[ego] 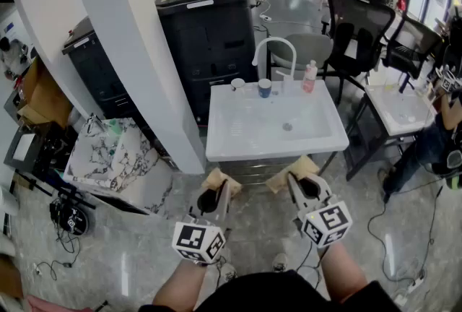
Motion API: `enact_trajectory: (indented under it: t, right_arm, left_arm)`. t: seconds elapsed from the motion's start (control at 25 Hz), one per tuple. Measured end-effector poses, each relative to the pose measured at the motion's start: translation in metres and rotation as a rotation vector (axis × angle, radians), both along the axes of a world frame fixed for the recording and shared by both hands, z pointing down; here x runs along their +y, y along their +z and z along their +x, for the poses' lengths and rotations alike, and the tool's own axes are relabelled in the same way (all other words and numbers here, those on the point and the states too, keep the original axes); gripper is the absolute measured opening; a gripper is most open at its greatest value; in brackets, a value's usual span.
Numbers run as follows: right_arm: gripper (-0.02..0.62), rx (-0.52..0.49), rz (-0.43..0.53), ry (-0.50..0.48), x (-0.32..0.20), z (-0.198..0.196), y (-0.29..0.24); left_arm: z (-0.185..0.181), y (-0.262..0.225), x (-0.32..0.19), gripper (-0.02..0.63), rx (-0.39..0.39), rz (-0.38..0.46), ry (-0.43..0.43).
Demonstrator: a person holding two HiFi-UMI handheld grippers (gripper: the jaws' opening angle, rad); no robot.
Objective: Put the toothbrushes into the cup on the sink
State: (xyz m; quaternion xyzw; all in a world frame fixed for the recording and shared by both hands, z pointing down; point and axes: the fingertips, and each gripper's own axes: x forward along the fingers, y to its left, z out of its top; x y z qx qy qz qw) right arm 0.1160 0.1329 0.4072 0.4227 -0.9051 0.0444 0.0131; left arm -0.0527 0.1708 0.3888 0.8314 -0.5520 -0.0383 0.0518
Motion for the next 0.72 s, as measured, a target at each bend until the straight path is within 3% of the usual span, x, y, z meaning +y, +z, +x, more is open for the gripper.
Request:
enact_trajectory:
  t: [0.72]
  right_arm:
    - [0.023, -0.053, 0.001, 0.000, -0.011, 0.013, -0.002]
  left_arm:
    - [0.009, 0.000, -0.012, 0.038, -0.017, 0.005, -0.003]
